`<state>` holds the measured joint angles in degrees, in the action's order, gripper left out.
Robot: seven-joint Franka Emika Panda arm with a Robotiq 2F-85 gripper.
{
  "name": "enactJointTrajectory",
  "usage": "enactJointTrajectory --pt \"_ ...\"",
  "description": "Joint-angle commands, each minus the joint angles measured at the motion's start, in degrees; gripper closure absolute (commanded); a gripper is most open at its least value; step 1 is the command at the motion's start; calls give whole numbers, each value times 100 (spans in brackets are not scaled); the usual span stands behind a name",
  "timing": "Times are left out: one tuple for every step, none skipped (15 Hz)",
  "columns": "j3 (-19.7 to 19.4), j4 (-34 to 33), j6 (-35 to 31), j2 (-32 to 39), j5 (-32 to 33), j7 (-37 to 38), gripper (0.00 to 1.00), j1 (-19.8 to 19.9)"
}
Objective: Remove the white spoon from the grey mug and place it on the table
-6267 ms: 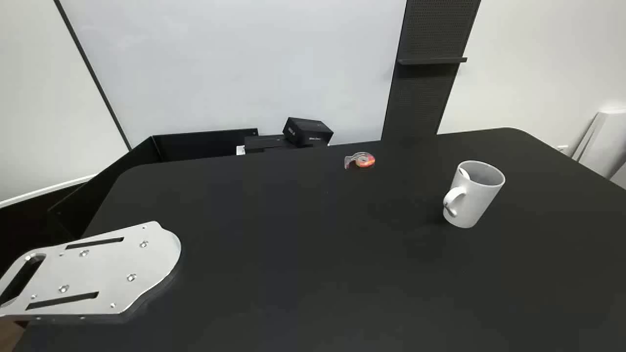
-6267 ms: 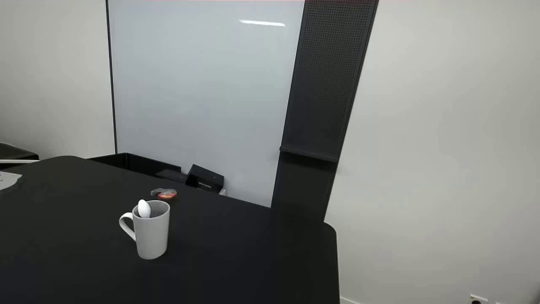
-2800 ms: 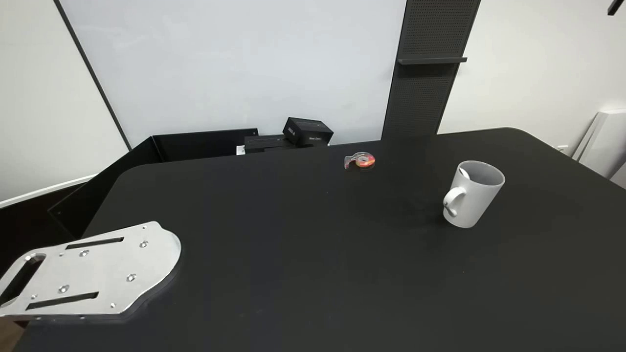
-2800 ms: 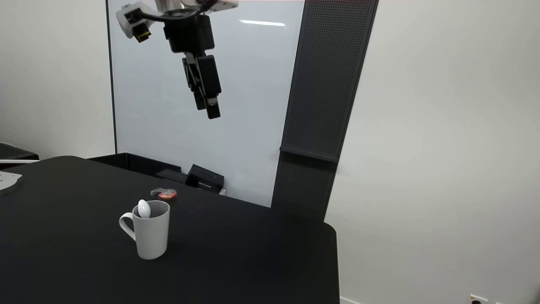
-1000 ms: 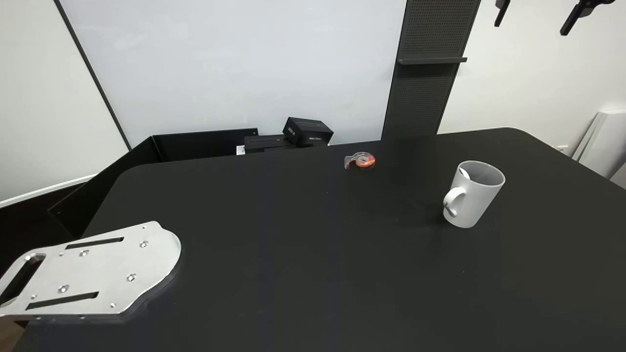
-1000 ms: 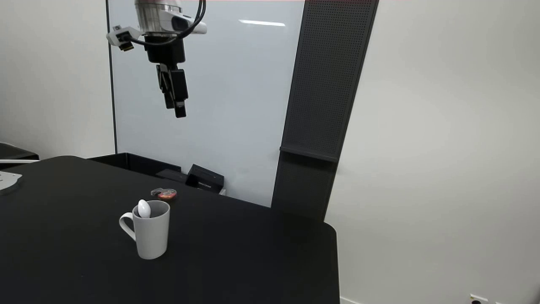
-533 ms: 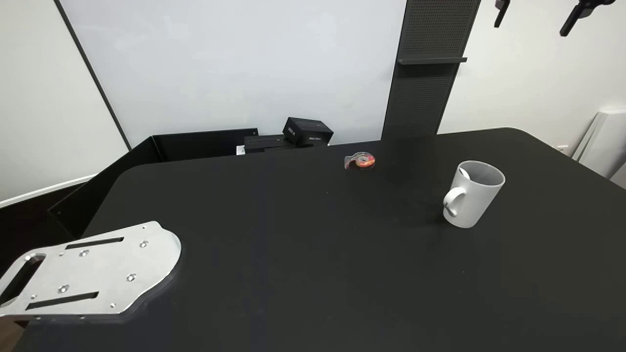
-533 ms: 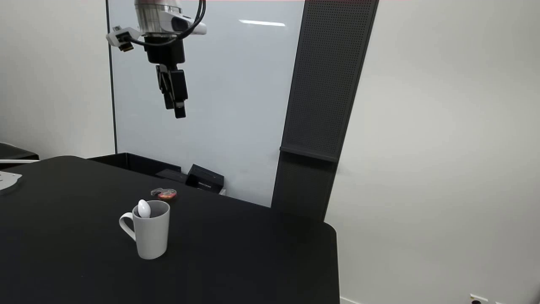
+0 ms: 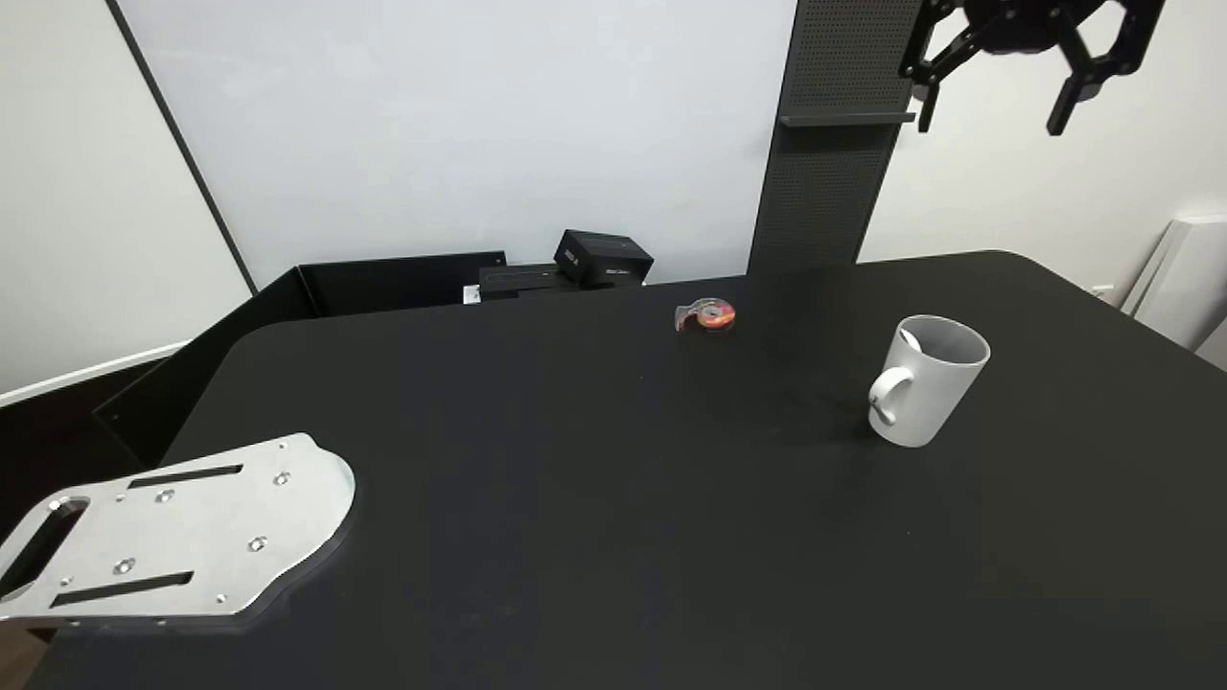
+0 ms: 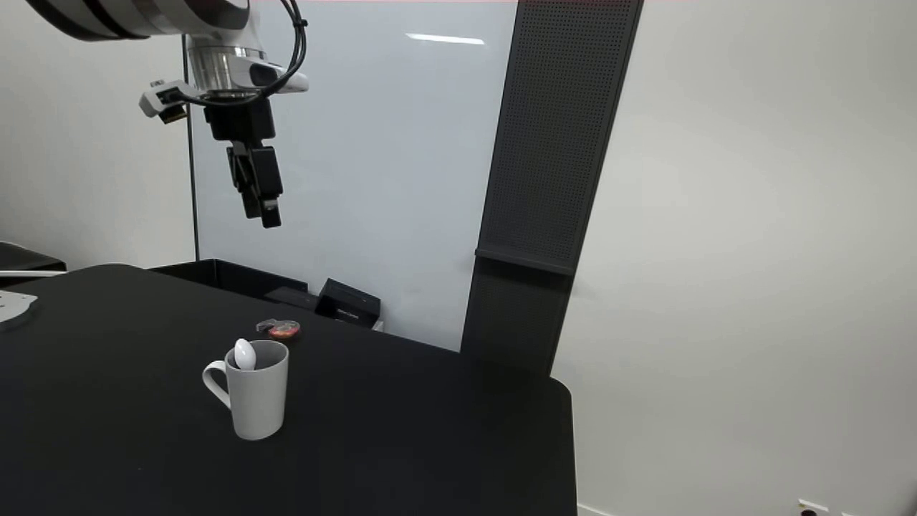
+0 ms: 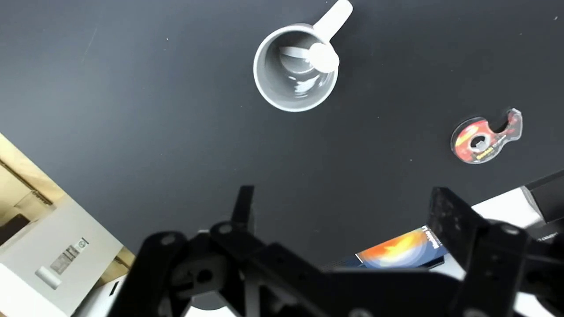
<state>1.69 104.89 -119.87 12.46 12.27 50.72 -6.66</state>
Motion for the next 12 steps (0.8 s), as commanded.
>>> enactJointTrajectory --pt "-32 -239 18 309 312 228 0 -222" --pt "-36 -266 1 377 332 176 0 -253" --pt "-49 -276 -38 427 374 169 0 -285" --pt "-51 -285 -91 482 390 111 0 -299" --pt "-61 -300 -127 537 408 95 0 -315" --pt "-75 -329 -151 595 436 92 0 -328" --pt "-88 -349 -173 644 477 88 0 -339" --pt "-104 -359 -195 683 543 88 0 -357" --pt "-118 -368 -204 716 607 82 0 -375" --pt "-134 -358 -233 743 696 89 0 -392" --pt "-132 -356 -224 769 724 40 0 -396" --pt "-132 -345 -211 790 737 22 0 -402"
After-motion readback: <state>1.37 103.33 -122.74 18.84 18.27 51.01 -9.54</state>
